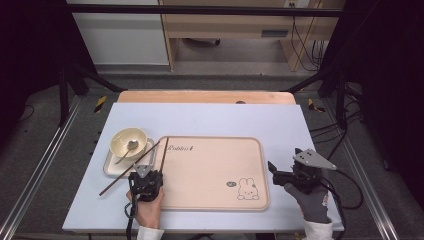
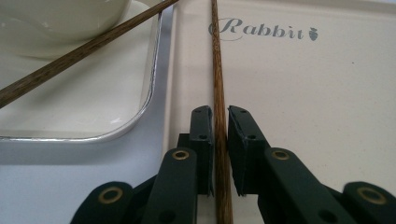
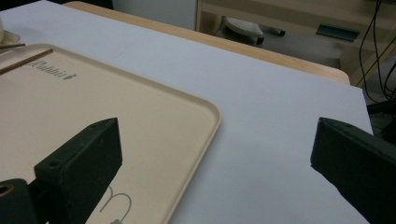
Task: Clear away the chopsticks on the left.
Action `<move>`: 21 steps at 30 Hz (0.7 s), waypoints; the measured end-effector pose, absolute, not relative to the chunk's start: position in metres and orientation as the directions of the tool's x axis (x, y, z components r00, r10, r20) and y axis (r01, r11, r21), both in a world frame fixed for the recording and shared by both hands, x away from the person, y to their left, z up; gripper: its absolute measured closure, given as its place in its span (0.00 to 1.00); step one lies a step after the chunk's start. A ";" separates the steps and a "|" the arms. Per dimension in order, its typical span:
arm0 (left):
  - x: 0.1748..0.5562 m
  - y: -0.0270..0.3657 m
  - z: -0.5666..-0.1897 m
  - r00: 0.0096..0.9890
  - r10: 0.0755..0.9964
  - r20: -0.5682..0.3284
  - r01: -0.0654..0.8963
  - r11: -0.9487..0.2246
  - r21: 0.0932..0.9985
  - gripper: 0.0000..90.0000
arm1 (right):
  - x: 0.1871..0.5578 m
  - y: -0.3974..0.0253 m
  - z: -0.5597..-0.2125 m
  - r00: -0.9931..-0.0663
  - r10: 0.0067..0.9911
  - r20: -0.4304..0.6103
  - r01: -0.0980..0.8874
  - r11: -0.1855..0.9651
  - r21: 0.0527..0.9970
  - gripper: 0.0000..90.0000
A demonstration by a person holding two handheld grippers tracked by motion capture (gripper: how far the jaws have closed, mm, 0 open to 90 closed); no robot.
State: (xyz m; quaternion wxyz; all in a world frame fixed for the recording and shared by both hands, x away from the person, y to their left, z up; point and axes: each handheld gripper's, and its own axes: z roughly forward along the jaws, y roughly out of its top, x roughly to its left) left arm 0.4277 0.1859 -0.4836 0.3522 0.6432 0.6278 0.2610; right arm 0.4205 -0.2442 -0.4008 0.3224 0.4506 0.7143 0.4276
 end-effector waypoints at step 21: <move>0.416 0.196 -0.452 0.314 0.940 -0.133 0.524 -0.054 0.850 0.54 | 0.419 -0.246 -0.400 -0.386 0.919 -0.077 0.359 0.227 0.905 0.02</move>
